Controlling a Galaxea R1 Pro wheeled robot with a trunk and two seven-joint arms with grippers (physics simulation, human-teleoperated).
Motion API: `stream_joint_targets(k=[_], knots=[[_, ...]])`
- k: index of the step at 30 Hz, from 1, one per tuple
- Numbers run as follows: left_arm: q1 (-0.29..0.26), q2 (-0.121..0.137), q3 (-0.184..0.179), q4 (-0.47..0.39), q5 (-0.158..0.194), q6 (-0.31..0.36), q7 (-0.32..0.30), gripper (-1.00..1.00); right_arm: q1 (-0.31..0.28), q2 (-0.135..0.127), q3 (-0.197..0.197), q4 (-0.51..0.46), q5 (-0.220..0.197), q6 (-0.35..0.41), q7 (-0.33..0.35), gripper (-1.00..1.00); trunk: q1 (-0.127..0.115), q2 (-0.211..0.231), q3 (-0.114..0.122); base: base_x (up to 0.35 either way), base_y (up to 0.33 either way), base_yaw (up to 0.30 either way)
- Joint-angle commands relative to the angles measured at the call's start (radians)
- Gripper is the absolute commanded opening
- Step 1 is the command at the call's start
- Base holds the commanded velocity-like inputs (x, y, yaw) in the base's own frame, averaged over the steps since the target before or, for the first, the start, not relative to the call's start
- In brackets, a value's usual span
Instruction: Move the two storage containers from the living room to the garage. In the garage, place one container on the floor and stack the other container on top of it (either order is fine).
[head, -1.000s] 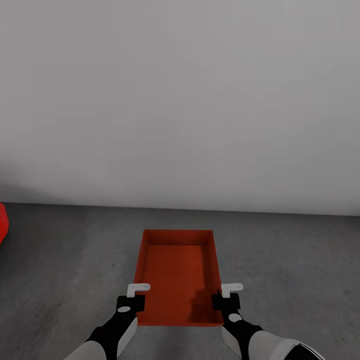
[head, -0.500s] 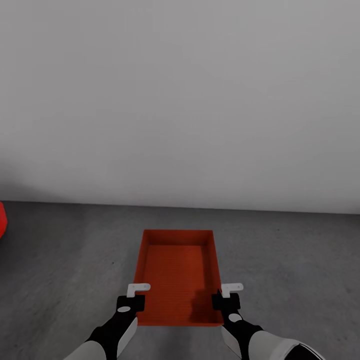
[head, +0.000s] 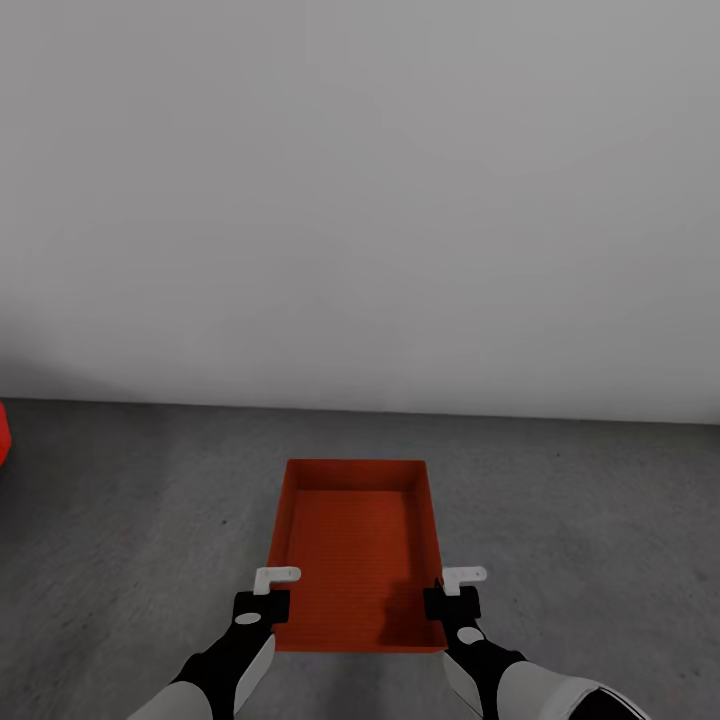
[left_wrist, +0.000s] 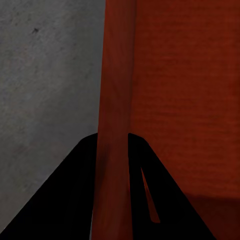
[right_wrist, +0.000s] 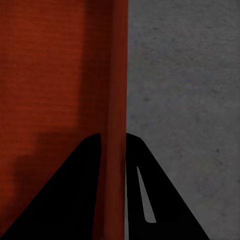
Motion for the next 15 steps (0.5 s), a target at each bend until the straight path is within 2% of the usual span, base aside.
stream_joint_targets(k=[1,15], knots=[[-0.001,0.001,0.018,-0.012,0.027,-0.004,0.011,-1.00,-0.001,0.000,-0.089,0.011,-0.037,-0.011,-0.007,-1.00,0.004,-0.008,-0.004,0.000,0.000,0.000],[-0.001,0.001,0.018,-0.012,0.027,-0.004,0.011,-1.00,-0.001,0.000,-0.089,0.011,-0.037,-0.011,-0.007,-1.00,0.057,-0.106,-0.048,0.000,0.000,0.000]])
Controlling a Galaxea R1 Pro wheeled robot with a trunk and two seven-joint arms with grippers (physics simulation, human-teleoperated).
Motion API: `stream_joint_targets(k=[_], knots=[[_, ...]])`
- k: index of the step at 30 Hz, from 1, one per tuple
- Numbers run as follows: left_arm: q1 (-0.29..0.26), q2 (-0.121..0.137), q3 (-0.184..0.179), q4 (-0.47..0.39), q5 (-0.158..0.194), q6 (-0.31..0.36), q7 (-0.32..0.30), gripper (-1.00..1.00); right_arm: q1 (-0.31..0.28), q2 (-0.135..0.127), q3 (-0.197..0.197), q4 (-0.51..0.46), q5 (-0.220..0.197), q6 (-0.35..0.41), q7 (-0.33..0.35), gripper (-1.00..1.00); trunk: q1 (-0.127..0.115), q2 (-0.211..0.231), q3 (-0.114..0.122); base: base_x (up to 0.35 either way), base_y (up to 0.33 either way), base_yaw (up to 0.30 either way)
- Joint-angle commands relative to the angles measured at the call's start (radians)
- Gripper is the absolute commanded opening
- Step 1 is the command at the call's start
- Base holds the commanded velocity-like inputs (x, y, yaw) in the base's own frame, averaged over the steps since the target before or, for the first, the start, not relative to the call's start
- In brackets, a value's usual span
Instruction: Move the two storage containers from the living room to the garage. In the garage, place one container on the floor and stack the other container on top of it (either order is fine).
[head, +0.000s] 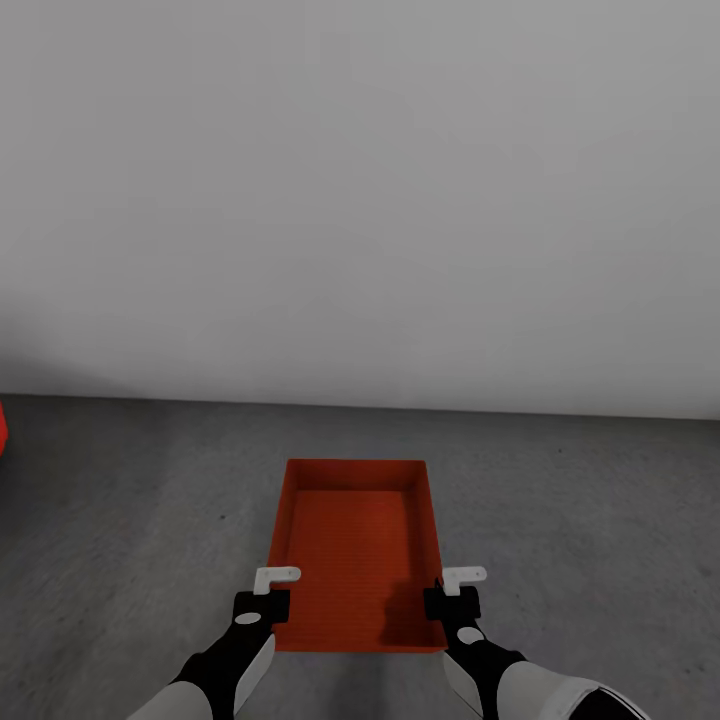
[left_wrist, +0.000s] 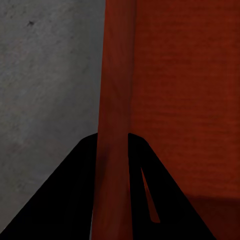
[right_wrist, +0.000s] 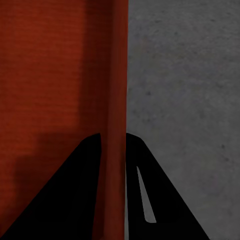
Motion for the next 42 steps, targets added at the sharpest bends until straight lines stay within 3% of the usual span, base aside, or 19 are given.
stream_joint_targets(k=[1,42], knots=[[-0.001,0.001,0.018,-0.011,0.027,-0.005,0.011,-1.00,-0.001,0.000,-0.088,0.011,-0.037,-0.011,-0.007,-1.00,0.004,-0.008,-0.004,0.000,0.000,0.000],[-0.001,0.001,0.018,-0.011,0.028,-0.005,0.012,-1.00,-0.001,0.000,-0.088,0.011,-0.037,-0.011,-0.007,-1.00,0.161,-0.295,-0.132,0.000,0.000,0.000]])
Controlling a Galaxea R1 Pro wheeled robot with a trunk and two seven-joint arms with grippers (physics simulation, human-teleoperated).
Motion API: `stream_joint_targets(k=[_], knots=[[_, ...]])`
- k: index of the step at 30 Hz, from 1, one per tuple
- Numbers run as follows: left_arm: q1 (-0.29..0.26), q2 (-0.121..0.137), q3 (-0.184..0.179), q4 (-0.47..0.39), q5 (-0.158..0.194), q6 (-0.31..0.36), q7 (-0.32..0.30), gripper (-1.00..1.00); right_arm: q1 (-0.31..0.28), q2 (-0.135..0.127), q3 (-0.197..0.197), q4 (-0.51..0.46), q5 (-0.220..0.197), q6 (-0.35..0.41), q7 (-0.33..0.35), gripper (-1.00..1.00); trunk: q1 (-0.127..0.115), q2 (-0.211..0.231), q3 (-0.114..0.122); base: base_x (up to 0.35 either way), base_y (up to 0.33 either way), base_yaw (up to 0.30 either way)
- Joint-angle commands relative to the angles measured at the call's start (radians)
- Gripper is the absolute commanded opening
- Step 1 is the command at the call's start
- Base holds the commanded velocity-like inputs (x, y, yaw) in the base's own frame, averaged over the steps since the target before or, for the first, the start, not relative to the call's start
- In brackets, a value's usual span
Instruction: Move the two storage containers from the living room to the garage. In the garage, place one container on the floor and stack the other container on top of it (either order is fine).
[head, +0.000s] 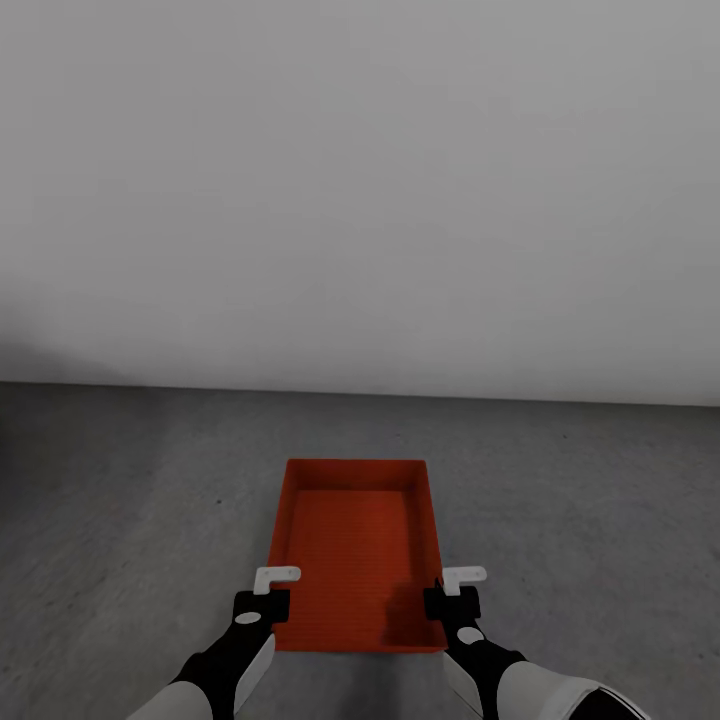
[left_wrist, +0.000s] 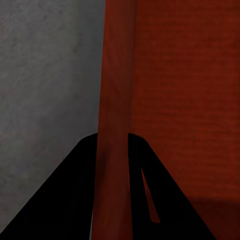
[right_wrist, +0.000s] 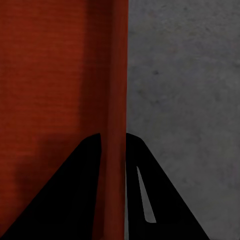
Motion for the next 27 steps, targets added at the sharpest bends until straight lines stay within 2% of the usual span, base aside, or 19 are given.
stream_joint_targets(k=[1,27], knots=[[-0.001,0.001,0.018,-0.009,0.029,-0.008,0.011,-1.00,-0.001,0.000,-0.087,0.012,-0.037,-0.011,-0.007,-1.00,0.004,-0.008,-0.004,0.000,0.000,0.000],[-0.001,0.001,0.018,-0.009,0.029,-0.008,0.011,-1.00,-0.001,0.000,-0.086,0.012,-0.037,-0.011,-0.007,-1.00,0.004,-0.008,-0.004,0.000,0.000,0.000]])
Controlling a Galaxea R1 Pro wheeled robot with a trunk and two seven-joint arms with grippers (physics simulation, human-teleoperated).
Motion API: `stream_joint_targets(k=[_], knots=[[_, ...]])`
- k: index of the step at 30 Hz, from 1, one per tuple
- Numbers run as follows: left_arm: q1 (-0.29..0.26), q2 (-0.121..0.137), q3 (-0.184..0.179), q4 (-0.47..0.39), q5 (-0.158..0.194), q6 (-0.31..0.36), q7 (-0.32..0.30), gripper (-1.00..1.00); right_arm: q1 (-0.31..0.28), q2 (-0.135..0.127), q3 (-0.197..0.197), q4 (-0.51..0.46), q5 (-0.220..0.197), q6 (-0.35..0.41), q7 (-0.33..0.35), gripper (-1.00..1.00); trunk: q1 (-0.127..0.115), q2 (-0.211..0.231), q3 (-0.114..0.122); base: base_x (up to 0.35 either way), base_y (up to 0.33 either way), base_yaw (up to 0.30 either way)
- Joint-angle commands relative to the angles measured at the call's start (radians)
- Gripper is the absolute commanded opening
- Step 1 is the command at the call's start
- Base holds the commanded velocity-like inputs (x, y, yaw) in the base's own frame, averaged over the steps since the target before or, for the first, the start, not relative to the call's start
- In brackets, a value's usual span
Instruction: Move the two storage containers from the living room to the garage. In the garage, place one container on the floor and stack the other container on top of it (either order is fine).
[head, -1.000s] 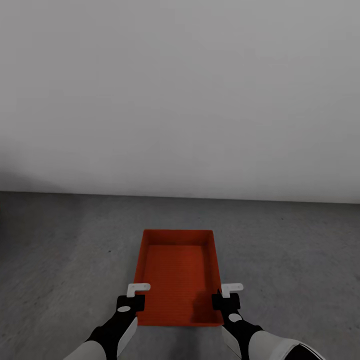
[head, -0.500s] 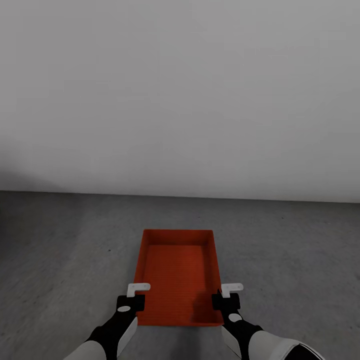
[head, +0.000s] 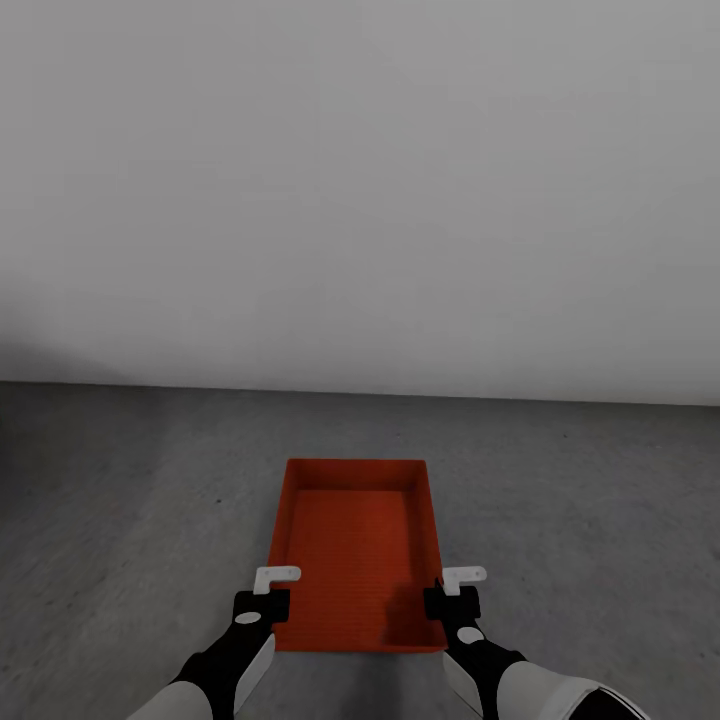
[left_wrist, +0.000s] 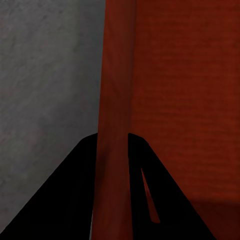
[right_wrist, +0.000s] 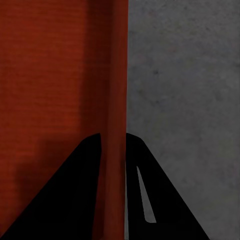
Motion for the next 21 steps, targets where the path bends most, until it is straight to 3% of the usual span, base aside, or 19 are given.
stream_joint_targets(k=[1,21], knots=[[-0.001,0.001,0.018,-0.008,0.029,-0.007,0.011,-1.00,-0.001,0.000,-0.088,0.012,-0.036,-0.011,-0.007,-1.00,0.000,0.000,-0.001,0.000,0.000,0.000],[-0.001,0.001,0.018,-0.008,0.029,-0.007,0.011,-1.00,-0.001,0.000,-0.088,0.012,-0.037,-0.011,-0.007,-1.00,0.000,0.000,-0.014,0.000,0.000,0.000]])
